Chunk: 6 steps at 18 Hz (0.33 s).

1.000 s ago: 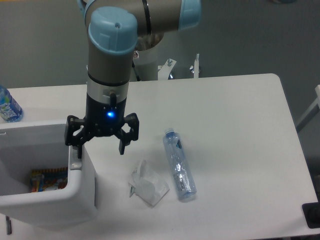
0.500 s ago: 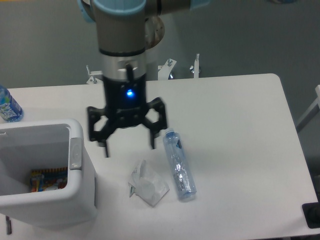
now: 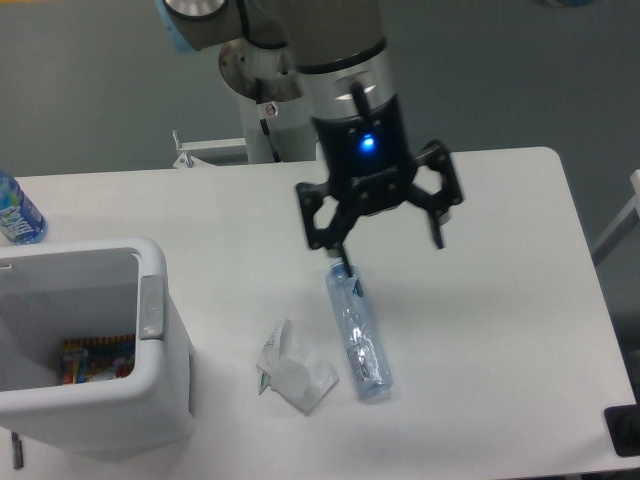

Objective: Open the trash can
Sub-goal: 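Lift the gripper away from the open bin toward the bottle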

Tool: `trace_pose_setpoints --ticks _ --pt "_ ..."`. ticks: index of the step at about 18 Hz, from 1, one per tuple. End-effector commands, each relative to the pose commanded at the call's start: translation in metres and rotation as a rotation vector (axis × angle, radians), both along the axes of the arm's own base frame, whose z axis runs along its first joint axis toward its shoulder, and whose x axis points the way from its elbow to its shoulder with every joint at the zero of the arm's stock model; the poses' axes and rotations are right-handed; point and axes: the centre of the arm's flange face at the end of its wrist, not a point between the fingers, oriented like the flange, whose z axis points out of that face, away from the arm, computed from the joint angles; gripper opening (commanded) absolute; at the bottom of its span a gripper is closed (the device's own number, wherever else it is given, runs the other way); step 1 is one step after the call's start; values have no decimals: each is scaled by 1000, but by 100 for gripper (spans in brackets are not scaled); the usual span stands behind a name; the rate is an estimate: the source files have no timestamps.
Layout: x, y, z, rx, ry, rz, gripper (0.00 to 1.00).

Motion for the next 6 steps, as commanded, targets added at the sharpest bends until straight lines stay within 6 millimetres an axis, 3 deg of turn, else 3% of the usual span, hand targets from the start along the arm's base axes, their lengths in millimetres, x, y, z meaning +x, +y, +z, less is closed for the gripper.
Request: trace_pose_setpoints --ticks 6 --pt "-10 -38 -5 -69 17 -69 100"
